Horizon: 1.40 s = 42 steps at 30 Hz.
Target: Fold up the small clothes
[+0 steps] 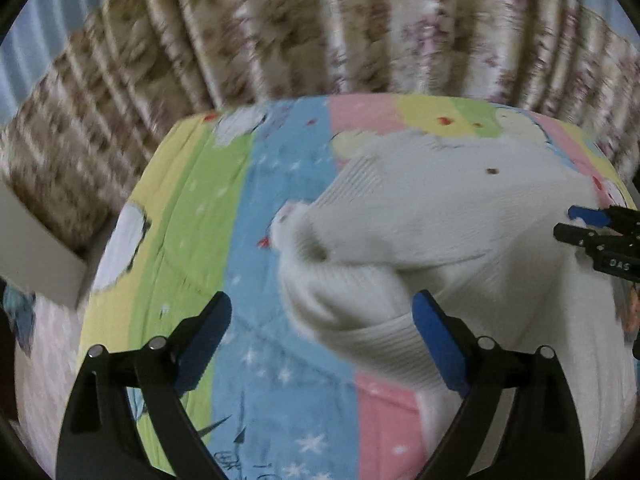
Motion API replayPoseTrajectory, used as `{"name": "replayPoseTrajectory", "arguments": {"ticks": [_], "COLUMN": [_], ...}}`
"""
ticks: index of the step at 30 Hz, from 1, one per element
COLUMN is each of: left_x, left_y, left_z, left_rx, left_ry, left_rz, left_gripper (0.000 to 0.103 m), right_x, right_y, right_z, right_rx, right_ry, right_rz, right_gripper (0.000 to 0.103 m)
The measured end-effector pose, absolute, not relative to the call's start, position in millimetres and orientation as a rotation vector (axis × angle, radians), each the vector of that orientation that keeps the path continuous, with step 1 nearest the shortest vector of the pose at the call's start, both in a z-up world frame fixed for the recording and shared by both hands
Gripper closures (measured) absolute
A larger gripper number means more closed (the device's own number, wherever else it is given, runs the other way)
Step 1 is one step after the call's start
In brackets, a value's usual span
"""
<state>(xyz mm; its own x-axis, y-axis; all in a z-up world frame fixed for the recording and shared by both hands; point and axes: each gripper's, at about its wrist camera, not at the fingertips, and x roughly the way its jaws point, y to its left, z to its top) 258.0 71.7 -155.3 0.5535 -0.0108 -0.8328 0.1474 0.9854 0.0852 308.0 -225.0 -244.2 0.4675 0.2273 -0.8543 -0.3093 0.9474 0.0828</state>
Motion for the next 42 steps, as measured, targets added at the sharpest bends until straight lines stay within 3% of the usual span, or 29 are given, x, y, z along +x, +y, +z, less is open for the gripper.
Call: {"name": "replayPoseTrajectory", "arguments": {"ticks": [3,6,9,11,15,19,24,29,33,34,36,42], "left_x": [262,272,281,283,282,275,281,306,313,308,299,297], "left_y": [84,84,80,79,78,79,61,30,20,21,26,51], "left_z": [-166,-178,-186,-191,-198,-183,-153,-143,-144,-141,-137,-157], "left_rx": [0.118,0.097,0.039,0.005,-0.012,0.000,0.090,0.170,0.197,0.205,0.211,0.101], "left_ry": [1.012,1.055,1.097,1.118,1.136,1.097,1.022,0.991,0.981,0.961,0.942,1.015], "left_rz": [-0.096,-0.110,-0.181,-0.206,-0.219,-0.214,-0.214,-0.225,-0.222,-0.220,-0.210,-0.255], "left_gripper": [0.011,0.012,0.049,0.060,0.078,0.090,0.090,0.087,0.043,0.036,0.031,0.031], "right_x": [306,302,300,300,293,283,277,292,300,299,296,292], "right_y": [-223,-225,-224,-224,-223,-224,-251,-292,-310,-311,-311,-308], "right_z": [-244,-245,-246,-246,-240,-223,-190,-191,-214,-218,-227,-238], "right_rx": [-0.093,-0.089,-0.103,-0.100,-0.099,-0.101,-0.029,0.022,0.011,0.014,0.014,-0.005], "right_ry": [1.018,1.007,1.001,1.002,0.965,0.879,0.754,0.770,0.829,0.836,0.850,0.869], "right_rz": [0.329,0.324,0.321,0.323,0.338,0.330,0.260,0.135,0.075,0.076,0.079,0.081], "right_gripper": [0.069,0.070,0.070,0.071,0.088,0.090,0.090,0.090,0.090,0.090,0.090,0.089]}}
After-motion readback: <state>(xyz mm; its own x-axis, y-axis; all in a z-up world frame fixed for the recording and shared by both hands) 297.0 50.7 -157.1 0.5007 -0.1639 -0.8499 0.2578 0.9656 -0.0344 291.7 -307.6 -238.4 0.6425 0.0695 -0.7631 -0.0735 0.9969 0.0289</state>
